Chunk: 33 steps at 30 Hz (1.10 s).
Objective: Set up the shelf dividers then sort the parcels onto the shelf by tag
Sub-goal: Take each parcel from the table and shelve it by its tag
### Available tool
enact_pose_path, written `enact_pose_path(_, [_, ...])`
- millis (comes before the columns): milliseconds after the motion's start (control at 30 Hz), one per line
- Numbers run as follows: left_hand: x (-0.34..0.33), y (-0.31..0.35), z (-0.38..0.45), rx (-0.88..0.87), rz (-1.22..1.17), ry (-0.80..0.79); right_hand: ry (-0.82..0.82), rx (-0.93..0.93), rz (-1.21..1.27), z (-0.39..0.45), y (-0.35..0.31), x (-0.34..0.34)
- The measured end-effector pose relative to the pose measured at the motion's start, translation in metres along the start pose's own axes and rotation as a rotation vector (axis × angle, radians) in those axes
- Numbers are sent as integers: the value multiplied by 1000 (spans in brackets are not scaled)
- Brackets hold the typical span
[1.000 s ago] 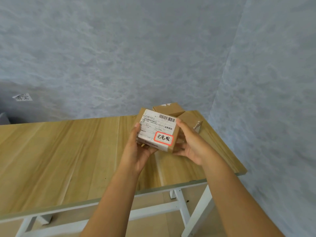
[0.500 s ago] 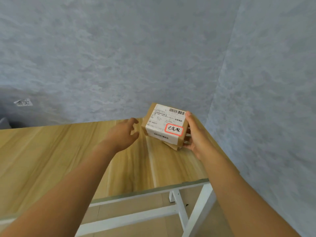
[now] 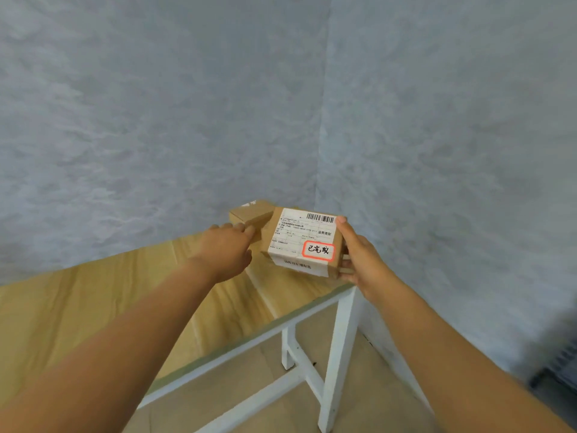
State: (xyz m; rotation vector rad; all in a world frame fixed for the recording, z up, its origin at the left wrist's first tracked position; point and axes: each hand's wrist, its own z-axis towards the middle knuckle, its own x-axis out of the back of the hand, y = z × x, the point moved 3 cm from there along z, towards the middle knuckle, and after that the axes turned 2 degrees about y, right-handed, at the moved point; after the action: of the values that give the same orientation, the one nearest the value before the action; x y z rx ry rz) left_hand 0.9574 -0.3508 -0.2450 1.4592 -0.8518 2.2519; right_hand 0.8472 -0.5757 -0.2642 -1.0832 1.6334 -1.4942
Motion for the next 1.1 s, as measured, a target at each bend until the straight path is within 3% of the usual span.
enact_pose_path(367, [60,96,-31,-349,-202,145,342,-9,34,-156,8,83])
enact_pose_path(733, [173,265,-56,-632,-277,327,662,40,98,-317,-4,217])
enact_pose_path(1100, [280,457,-140,-853,-413,428,959,20,52,-524,11,372])
